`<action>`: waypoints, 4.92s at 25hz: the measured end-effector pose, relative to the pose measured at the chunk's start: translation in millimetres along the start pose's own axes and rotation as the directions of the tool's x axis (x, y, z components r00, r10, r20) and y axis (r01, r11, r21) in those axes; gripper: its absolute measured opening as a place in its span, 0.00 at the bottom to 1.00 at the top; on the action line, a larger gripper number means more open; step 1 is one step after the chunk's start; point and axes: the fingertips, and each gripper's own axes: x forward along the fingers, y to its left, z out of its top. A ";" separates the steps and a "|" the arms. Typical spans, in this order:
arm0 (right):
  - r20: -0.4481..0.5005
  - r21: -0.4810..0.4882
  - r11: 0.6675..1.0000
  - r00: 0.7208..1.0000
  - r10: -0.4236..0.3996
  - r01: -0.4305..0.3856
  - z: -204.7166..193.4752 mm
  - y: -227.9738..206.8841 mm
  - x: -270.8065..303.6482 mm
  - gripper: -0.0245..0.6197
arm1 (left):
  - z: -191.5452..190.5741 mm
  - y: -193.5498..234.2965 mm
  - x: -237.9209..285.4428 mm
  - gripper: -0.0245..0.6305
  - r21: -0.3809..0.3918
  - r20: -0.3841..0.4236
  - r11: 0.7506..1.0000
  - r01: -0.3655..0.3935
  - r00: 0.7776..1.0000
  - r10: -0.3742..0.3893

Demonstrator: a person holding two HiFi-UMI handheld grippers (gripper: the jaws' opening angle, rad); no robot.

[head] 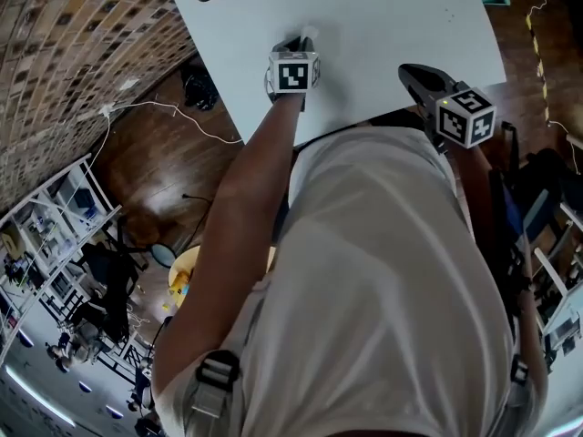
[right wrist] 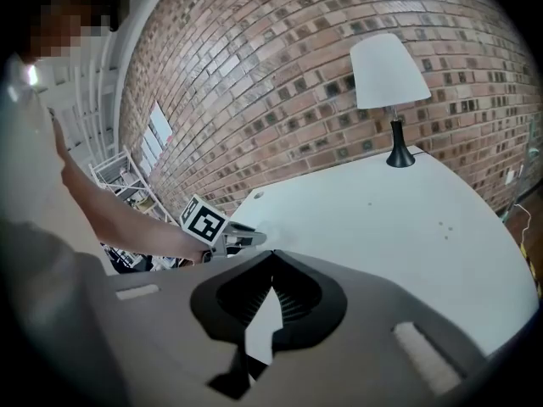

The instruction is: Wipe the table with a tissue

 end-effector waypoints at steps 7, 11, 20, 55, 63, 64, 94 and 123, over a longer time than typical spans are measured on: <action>0.023 0.003 1.000 1.000 -0.009 0.009 -3.3 8.9 3.1 0.05 | -3.6 -33.0 -20.6 0.09 -0.022 0.105 0.990 0.136 0.986 -0.133; 0.025 0.010 1.000 1.000 0.015 -0.015 -8.9 -0.2 8.1 0.05 | -2.9 -44.4 -26.5 0.10 -0.027 0.122 0.988 0.152 0.981 -0.148; -0.002 0.010 0.993 0.994 0.114 -0.114 7.0 -33.5 4.2 0.05 | 22.7 47.6 -14.6 0.10 -0.164 0.095 0.971 -0.172 0.977 0.189; 0.079 0.161 0.970 0.982 0.170 -0.181 37.6 -247.1 -82.2 0.05 | 154.8 -132.9 125.4 0.10 -0.122 0.049 0.986 -0.113 0.992 0.120; 0.117 0.247 0.962 0.989 0.092 -0.119 17.9 -291.6 -123.7 0.05 | 185.3 -122.1 157.7 0.09 -0.012 0.012 0.974 -0.225 0.974 0.225; 0.121 0.255 0.960 0.989 0.084 -0.113 16.2 -296.5 -127.7 0.05 | 185.0 -123.6 158.8 0.09 0.001 0.007 0.971 -0.240 0.971 0.240; 0.142 0.265 0.955 0.985 0.100 -0.135 37.4 -303.1 -122.4 0.05 | 173.4 -253.7 168.7 0.10 0.071 0.030 0.990 0.118 0.992 -0.121; 0.157 0.334 0.939 0.987 0.032 -0.083 25.7 -322.0 -133.6 0.05 | 161.1 -301.5 186.3 0.09 0.397 -0.074 0.903 0.165 0.986 -0.147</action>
